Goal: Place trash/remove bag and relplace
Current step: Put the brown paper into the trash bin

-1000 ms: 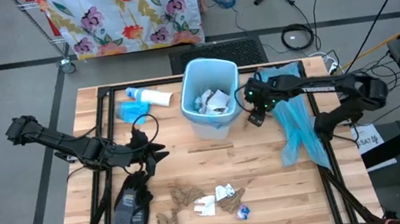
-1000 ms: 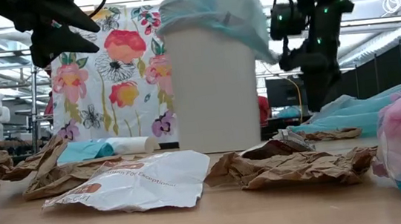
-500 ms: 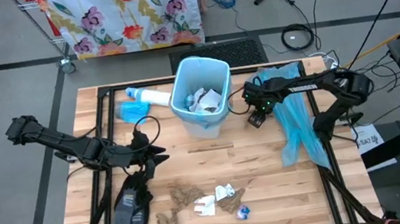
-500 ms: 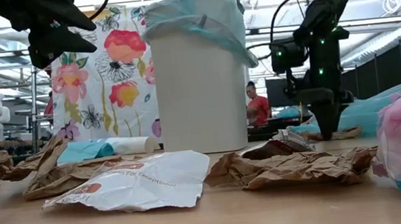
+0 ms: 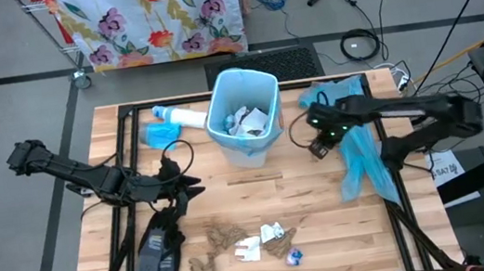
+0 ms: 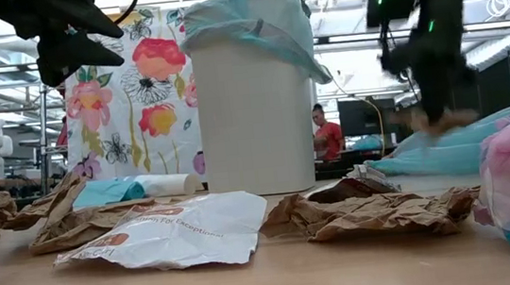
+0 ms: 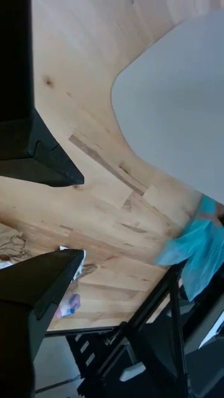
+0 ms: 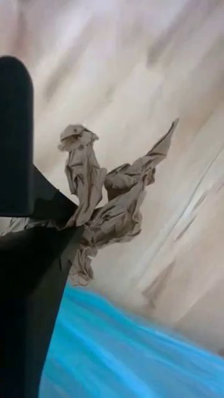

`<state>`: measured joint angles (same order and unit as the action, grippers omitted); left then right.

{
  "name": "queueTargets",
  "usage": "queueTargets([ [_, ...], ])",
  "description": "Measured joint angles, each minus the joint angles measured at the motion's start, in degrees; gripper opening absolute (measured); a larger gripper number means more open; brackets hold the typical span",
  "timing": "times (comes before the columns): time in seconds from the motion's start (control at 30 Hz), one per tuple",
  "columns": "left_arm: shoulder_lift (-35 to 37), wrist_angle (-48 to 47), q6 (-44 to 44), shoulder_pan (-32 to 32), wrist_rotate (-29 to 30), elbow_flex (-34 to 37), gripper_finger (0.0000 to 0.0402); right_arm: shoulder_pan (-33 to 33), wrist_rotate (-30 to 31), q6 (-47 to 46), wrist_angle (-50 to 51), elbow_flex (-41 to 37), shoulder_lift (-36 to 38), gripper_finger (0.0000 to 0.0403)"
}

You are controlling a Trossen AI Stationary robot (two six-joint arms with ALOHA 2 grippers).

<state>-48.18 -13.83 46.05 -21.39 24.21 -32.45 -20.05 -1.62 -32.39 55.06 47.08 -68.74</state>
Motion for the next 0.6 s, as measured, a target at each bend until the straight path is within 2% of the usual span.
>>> queueTargets([
  [0.17, -0.5, -0.4, -0.5, 0.1, 2.0, 0.0, 0.0178, 6.1, 3.5, -8.5, 3.9, 6.7, 9.4, 0.0001],
  [0.27, -1.0, -0.4, -4.6, 0.3, 2.0, 0.0, 0.0178, 9.5, 7.3, -10.6, 6.2, 13.2, 11.4, 0.0001],
  [0.47, -1.0, -0.1, -20.6, 1.9, 2.1, 0.0, 0.0178, 14.3, 15.4, -9.7, 9.2, 29.7, 8.2, 0.0],
  [0.6, -1.0, 0.1, -25.9, 2.6, 1.7, 0.0, 0.0178, 15.4, 17.6, -4.8, 6.3, 39.9, 2.5, 0.0],
])
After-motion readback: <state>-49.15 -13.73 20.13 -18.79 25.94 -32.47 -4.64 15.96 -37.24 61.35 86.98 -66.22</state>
